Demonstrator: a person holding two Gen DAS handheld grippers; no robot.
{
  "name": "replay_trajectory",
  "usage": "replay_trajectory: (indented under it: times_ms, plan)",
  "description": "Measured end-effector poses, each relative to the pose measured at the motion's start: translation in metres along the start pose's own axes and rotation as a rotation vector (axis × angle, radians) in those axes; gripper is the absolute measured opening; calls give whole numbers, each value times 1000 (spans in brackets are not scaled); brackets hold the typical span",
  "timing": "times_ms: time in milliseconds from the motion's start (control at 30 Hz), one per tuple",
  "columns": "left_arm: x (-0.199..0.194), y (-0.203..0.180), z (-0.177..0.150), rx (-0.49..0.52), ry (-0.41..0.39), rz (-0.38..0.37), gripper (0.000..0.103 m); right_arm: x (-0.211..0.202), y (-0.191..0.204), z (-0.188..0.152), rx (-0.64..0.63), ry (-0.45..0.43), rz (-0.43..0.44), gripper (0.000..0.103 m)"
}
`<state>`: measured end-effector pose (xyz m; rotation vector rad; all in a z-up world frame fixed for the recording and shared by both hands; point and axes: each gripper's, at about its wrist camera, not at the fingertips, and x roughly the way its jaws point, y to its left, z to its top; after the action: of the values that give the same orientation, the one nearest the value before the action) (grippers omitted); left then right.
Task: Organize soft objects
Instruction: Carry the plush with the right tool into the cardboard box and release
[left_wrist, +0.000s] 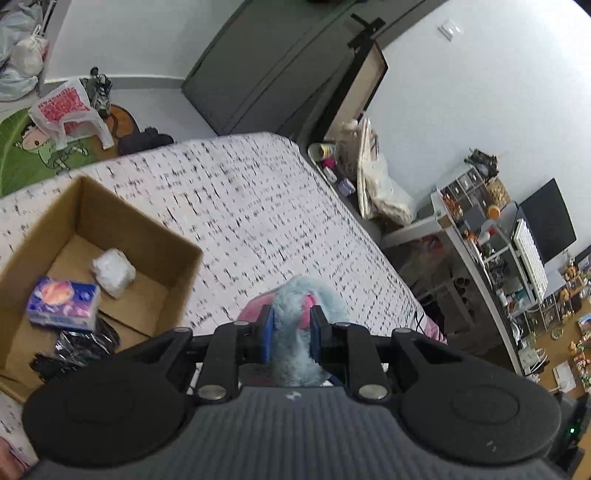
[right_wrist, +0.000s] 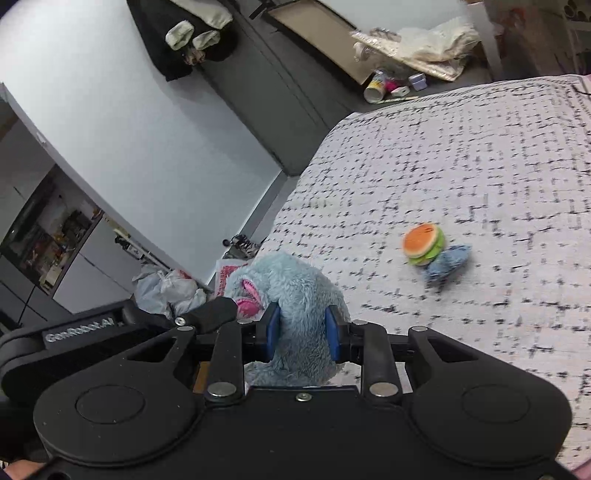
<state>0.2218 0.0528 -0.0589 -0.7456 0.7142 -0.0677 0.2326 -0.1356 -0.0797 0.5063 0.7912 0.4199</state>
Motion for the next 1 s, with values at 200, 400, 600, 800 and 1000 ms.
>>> replay_trajectory:
  times_ms: [200, 400, 600, 800, 1000]
  plan:
    - [-7, 23, 12, -37, -23, 34, 20, 22, 21, -5, -6, 16, 25, 25]
    - [-14, 49, 28, -90, -38, 46, 20, 44, 37, -9, 4, 42, 58, 24]
    - [-18, 67, 39, -129, -66, 82, 20, 67, 54, -12, 2, 72, 80, 24]
    - [-21, 84, 49, -165, -95, 123, 20, 88, 67, -16, 5, 101, 102, 24]
    - [-21, 98, 54, -193, -113, 182, 20, 109, 74, -23, 15, 151, 116, 28]
